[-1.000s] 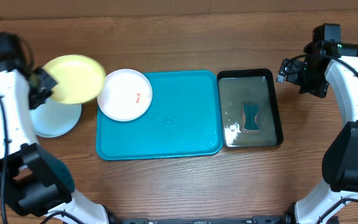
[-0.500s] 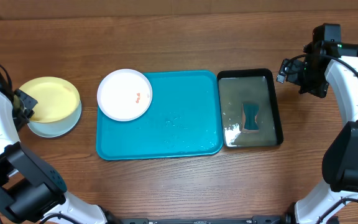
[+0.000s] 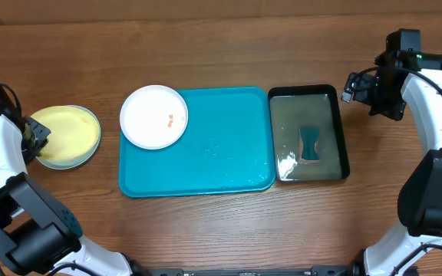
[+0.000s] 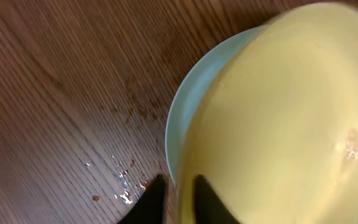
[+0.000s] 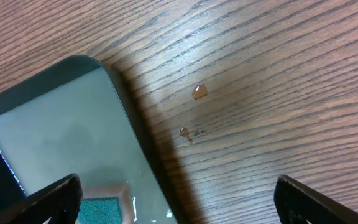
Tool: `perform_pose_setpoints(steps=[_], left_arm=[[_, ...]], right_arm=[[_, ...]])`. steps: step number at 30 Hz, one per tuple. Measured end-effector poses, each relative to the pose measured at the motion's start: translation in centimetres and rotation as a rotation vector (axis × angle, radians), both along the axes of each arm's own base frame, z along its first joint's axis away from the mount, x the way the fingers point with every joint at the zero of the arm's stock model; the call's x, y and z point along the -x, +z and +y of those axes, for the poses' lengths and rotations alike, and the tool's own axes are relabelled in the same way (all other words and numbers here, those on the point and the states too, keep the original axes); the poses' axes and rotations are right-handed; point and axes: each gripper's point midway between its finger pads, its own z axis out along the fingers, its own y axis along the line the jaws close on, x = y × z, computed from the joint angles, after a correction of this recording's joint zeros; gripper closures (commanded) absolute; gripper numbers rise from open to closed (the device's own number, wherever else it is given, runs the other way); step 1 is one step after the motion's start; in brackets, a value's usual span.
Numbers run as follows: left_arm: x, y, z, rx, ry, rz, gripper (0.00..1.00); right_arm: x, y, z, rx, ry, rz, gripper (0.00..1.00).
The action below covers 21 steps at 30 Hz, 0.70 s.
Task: Clean dirty plates on tray and stack at the side
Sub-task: 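Open the left gripper and move it to the white stained plate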
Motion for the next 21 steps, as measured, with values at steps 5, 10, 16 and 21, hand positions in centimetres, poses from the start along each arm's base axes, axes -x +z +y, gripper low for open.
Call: perform_pose_setpoints(steps=[5, 10, 16, 21], left_arm=[[-1.7, -0.1, -1.1, 0.062, -0.062, -0.072, 0.44], [-4.4, 0.0, -4.3, 0.147, -0.217, -0.145, 0.52], [-7.7, 0.2, -11.1, 0.201, -0.457, -0.163, 0.55], [-9.4, 0.2, -16.1, 0.214, -0.601, -0.157, 0.55]], right_arm=[[0.0, 0.0, 0.0, 0.0, 0.0, 0.0, 0.0], [0.0, 0.0, 0.0, 0.0, 0.0, 0.0, 0.0], [0.0, 0.0, 0.0, 0.0, 0.0, 0.0, 0.0], [0.0, 0.0, 0.0, 0.0, 0.0, 0.0, 0.0]])
